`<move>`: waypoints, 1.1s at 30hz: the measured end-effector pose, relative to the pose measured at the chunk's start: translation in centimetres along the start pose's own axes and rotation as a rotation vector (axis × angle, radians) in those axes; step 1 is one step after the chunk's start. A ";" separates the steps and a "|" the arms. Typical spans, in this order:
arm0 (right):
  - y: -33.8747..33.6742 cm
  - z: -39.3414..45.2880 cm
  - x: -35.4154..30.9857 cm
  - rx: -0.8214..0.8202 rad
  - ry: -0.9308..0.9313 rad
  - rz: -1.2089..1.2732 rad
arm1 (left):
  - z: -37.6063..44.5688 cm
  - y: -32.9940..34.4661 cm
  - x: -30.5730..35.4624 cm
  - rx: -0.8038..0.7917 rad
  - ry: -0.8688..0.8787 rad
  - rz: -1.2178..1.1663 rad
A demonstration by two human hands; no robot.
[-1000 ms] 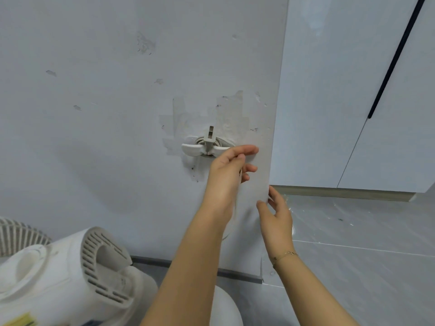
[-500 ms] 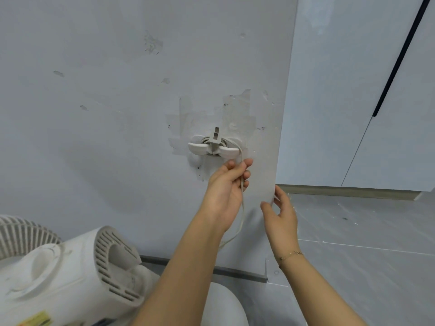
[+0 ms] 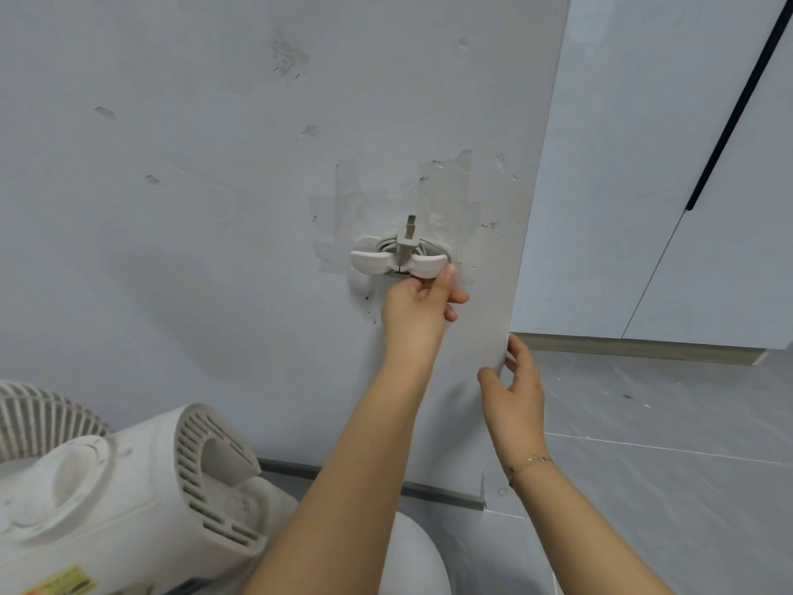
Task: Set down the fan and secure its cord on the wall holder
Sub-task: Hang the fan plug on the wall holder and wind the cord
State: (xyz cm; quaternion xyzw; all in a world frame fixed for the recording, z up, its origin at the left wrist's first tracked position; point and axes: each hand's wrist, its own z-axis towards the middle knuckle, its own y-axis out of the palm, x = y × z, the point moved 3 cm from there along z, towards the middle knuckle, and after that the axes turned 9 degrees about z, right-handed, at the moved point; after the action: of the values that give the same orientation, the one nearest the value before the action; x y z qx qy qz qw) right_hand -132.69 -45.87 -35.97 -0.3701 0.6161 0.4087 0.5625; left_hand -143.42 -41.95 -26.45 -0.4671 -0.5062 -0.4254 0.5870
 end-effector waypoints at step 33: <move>-0.3 0.0 -0.3 -0.028 0.020 0.012 | 1.1 -4.4 -1.6 0.097 0.124 0.574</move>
State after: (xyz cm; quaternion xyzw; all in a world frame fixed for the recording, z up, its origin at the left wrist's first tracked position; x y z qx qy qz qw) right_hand -132.41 -45.99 -35.73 -0.3785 0.6182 0.4169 0.5485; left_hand -148.13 -41.72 -27.46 -0.5359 -0.3363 -0.2449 0.7347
